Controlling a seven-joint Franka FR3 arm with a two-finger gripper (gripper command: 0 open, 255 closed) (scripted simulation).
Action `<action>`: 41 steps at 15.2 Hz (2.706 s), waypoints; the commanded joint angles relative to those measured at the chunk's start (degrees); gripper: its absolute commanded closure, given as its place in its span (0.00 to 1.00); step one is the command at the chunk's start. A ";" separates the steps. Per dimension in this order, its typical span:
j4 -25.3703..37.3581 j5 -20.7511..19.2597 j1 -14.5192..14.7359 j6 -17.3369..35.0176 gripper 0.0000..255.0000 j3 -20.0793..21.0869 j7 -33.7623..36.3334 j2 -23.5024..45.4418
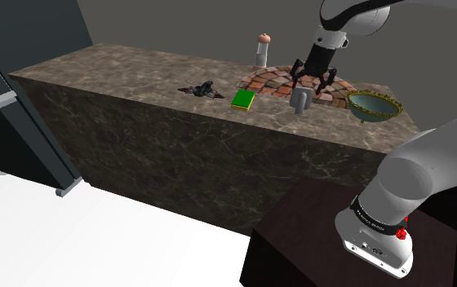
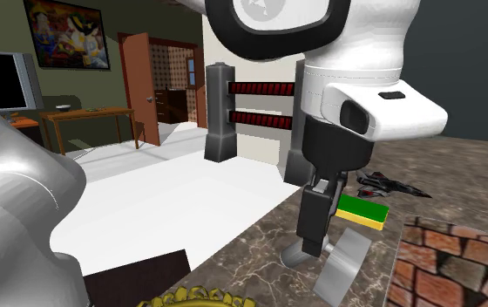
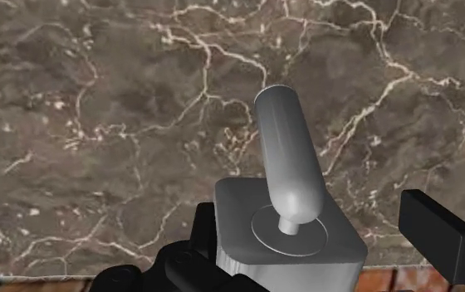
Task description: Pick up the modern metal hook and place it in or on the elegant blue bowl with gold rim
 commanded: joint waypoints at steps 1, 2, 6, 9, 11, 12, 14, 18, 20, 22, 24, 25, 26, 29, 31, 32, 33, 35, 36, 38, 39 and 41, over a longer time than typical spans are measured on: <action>-1.23 0.22 0.11 1.82 0.00 0.01 -0.02 0.56; -1.79 0.32 0.17 2.65 0.00 0.01 -0.08 0.82; -2.66 0.48 0.26 3.96 0.00 0.00 -0.18 1.27; -2.66 0.48 0.26 3.96 0.00 0.00 -0.18 1.27; -2.66 0.48 0.27 3.95 0.00 0.00 -0.18 1.27; -2.66 0.48 0.27 3.95 1.00 0.00 -0.18 1.27; -2.66 0.48 0.27 3.95 1.00 0.00 -0.18 1.27; -2.66 0.47 0.27 3.94 1.00 0.01 -0.18 1.26; -2.65 0.47 0.27 3.95 1.00 0.00 -0.18 1.27; -2.12 0.40 0.24 3.13 1.00 0.07 -0.03 0.97; -0.99 0.27 0.20 1.50 1.00 0.20 0.26 0.44; -0.41 0.21 0.19 0.69 1.00 0.26 0.40 0.20; 0.17 0.16 0.18 -0.12 1.00 0.32 0.54 -0.03; 2.01 0.03 0.16 -2.52 1.00 0.49 0.93 -0.63; 3.28 -0.04 0.15 -4.11 1.00 0.60 1.18 -0.96; 3.94 -0.07 0.16 -4.90 1.00 0.65 1.29 -1.11; 4.60 -0.09 0.16 -5.68 1.00 0.70 1.41 -1.24; 5.96 -0.13 0.17 -7.24 1.00 0.79 1.63 -1.45; 6.66 -0.15 0.18 -8.02 1.00 0.83 1.74 -1.54; 8.08 -0.17 0.21 -9.56 1.00 0.91 1.95 -1.68; 8.81 -0.17 0.22 -10.33 1.00 0.95 2.05 -1.73; 10.30 -0.18 0.25 -11.86 1.00 1.02 2.24 -1.78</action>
